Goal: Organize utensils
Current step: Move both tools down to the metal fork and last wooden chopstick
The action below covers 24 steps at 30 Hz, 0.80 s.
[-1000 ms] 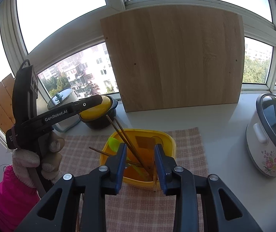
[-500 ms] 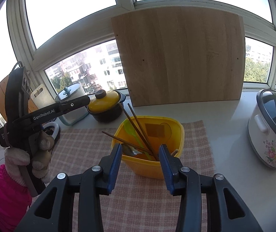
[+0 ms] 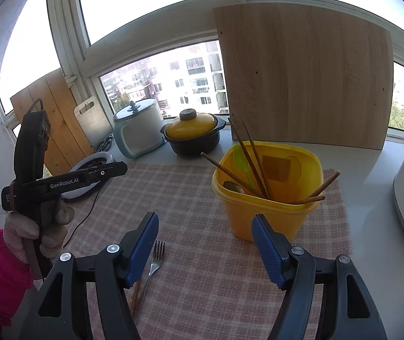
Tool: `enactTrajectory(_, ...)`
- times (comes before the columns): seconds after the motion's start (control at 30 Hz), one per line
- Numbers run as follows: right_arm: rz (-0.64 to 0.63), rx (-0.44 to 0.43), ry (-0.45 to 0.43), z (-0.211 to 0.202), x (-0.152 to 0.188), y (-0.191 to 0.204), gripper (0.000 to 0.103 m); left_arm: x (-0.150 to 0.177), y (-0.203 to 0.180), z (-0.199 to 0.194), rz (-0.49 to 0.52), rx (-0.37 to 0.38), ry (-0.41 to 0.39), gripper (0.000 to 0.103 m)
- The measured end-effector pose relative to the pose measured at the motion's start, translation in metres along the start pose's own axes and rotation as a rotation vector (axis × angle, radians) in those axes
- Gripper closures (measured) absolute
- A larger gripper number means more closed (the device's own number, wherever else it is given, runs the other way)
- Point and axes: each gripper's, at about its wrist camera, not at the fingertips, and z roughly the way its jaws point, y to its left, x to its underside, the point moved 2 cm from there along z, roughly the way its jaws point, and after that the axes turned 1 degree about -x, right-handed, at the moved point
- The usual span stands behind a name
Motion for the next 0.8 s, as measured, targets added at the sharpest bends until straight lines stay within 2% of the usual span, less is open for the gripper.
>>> enactTrajectory(0.2, -0.057, -0.058, 0.111, 0.042, 0.019, 0.016, 0.032, 0.044, 0.032, 0.002, -0.063, -0.055, 0.079, 0.079)
enactTrajectory(0.4, -0.061, -0.145, 0.233, 0.091, 0.033, 0.024, 0.034, 0.088, 0.041, 0.007, -0.098, -0.068, 0.154, 0.079)
enactTrajectory(0.53, -0.064, -0.179, 0.292, 0.122, 0.040, 0.030, 0.044, 0.113, 0.036, 0.013, -0.131, -0.064, 0.194, 0.079)
enactTrajectory(0.6, -0.053, -0.199, 0.318, 0.137, 0.044, 0.033, 0.046, 0.123, 0.032, 0.016, -0.146, -0.066, 0.206, 0.079)
enactTrajectory(0.7, -0.031, -0.236, 0.359, 0.156, 0.048, 0.036, 0.060, 0.134, 0.026, 0.024, -0.159, -0.065, 0.231, 0.079)
enactTrajectory(0.8, -0.016, -0.245, 0.385, 0.171, 0.051, 0.037, 0.061, 0.138, 0.017, 0.031, -0.137, -0.083, 0.234, 0.079)
